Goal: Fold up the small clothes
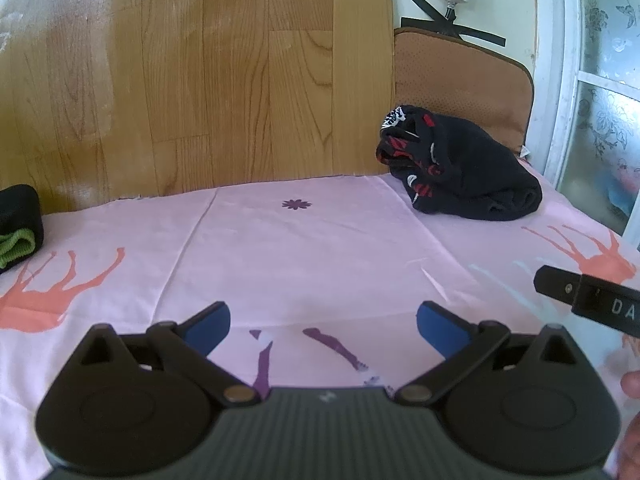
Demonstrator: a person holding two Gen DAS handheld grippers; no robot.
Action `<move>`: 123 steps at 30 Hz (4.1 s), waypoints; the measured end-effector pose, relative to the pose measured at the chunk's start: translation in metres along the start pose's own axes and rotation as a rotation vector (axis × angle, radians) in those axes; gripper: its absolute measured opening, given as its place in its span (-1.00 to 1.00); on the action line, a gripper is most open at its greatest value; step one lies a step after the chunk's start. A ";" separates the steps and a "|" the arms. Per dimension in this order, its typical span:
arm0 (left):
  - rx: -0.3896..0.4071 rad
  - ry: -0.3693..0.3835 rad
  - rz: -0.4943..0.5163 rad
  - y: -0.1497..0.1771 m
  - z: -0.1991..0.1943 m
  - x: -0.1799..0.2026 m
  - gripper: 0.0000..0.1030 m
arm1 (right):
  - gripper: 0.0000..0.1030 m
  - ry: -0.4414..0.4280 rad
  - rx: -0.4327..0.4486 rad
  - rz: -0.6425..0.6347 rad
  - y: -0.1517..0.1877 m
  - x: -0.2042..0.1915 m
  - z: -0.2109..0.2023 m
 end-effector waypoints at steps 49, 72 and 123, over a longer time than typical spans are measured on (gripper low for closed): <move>0.082 -0.100 0.052 -0.004 -0.013 0.004 1.00 | 0.81 -0.029 -0.002 -0.005 0.007 -0.007 -0.010; 0.079 -0.143 0.020 -0.004 -0.009 -0.004 1.00 | 0.81 -0.039 -0.014 -0.012 0.008 -0.009 -0.009; -0.001 -0.039 0.031 0.001 -0.005 0.007 1.00 | 0.81 -0.051 -0.009 -0.009 0.007 -0.006 -0.007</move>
Point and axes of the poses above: each gripper's, at about its wrist camera, not at the fingertips, and z roughly the way its jaws point, x to its right, y to its underside, the point moved 6 cm from there along z, roughly the way its jaws point, and after that the axes turned 2 degrees about y, right-handed, at the moved point
